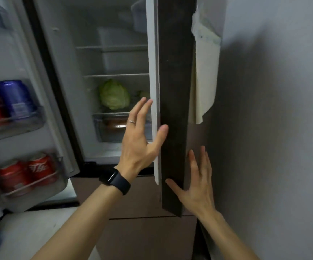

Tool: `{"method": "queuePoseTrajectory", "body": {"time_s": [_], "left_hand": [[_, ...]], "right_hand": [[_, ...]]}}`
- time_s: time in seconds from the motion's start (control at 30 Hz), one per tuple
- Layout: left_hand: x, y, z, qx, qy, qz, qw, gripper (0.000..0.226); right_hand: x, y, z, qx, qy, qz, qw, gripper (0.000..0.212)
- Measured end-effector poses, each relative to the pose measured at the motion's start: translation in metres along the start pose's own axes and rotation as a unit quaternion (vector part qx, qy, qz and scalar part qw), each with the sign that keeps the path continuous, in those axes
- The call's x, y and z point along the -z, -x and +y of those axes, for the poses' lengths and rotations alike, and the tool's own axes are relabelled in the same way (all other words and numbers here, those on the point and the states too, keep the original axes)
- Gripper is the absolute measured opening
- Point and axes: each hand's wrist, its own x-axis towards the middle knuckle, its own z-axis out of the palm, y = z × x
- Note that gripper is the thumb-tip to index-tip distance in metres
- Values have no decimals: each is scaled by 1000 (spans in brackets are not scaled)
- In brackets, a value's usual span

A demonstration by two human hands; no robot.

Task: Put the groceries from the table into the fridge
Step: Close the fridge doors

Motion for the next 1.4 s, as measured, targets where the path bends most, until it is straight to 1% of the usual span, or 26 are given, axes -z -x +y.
{"method": "queuePoseTrajectory", "body": {"time_s": [0.1,0.2,0.27,0.37,0.5,0.7,0.83,0.93,1.03,1.13,1.2,1.3,1.4], "left_hand": [[-2,-8,-4,23,-5,-38,999,92],[-4,-14,-21,56,-12,-35,998,102],[-2,-18,-38,70,1,-37,997,100],[1,-27,-66,94,33,-35,994,89],[3,-42,-102,126,49,-33,990,76],[7,-71,-148,146,62,-71,985,72],[4,-81,-168,158,99,-84,979,72],[0,-85,-178,162,98,-77,979,68],[-3,-92,-183,162,76,-76,981,64],[-4,-97,-189,169,50,-82,981,64],[-5,-99,-189,178,56,-85,979,64],[-1,-95,-179,189,52,-106,975,65],[15,-69,-173,189,18,-149,970,65]], "right_hand": [[-30,-12,-7,13,80,-25,996,118],[-55,-26,-16,46,107,-44,992,120],[-72,-36,-21,51,108,-54,991,118],[-96,-49,-29,34,114,-57,991,117],[-129,-64,-36,16,139,-49,989,117],[-173,-90,-42,-22,181,-43,982,124],[-188,-99,-39,-26,200,-29,979,122],[-195,-105,-41,-37,216,-27,975,118],[-197,-111,-39,-37,241,-49,969,112],[-186,-112,-31,-14,268,-79,960,103],[-175,-111,-26,8,279,-100,955,99],[-151,-110,-27,18,281,-149,948,99],[-125,-112,-38,13,268,-219,938,91]]}}
